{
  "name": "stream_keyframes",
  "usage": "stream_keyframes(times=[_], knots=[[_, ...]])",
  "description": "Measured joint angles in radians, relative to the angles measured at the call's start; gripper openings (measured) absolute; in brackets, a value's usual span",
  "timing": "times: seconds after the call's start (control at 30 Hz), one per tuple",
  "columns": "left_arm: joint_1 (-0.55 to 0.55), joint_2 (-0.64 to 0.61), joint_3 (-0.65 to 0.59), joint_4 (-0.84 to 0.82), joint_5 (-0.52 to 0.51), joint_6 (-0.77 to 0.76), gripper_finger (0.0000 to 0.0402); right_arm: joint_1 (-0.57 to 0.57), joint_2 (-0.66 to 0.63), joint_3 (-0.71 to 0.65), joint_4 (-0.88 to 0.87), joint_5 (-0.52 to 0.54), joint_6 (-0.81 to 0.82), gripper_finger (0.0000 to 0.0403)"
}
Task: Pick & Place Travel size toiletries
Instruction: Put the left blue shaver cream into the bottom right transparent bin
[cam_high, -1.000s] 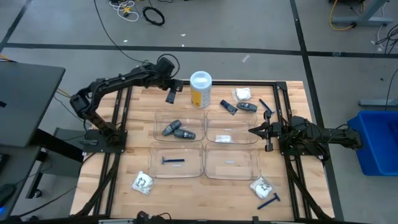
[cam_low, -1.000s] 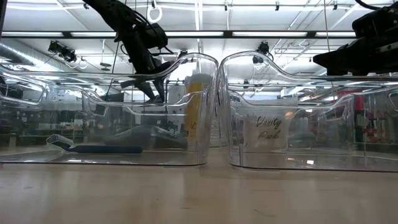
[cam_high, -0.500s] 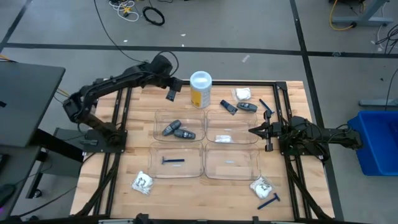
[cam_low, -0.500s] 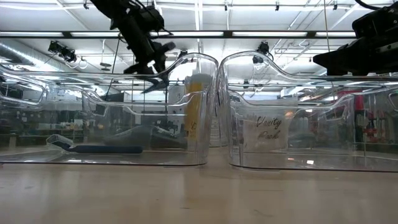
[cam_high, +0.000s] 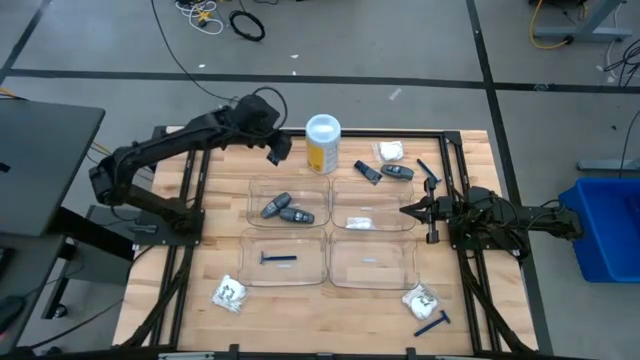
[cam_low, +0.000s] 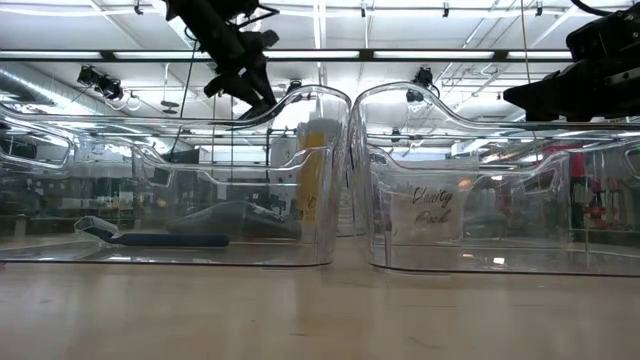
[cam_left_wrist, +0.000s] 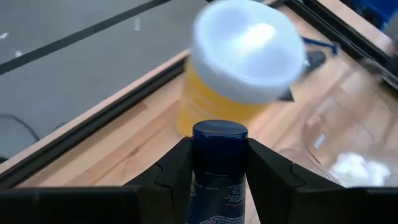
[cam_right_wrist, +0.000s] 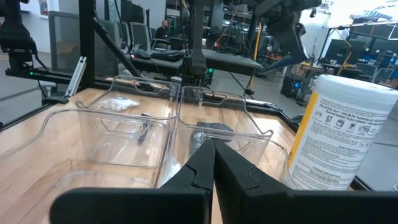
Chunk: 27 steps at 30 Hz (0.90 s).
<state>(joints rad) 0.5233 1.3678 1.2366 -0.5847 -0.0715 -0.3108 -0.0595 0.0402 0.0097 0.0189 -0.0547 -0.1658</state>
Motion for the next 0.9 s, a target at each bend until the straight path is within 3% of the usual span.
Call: stream_keyframes(times=[0.9], knots=[[-0.333,0.0,0.0,0.07,-0.014,0.05,0.0139,0.0,0.0,0.0,0.0,0.0,0.0,0.0012]])
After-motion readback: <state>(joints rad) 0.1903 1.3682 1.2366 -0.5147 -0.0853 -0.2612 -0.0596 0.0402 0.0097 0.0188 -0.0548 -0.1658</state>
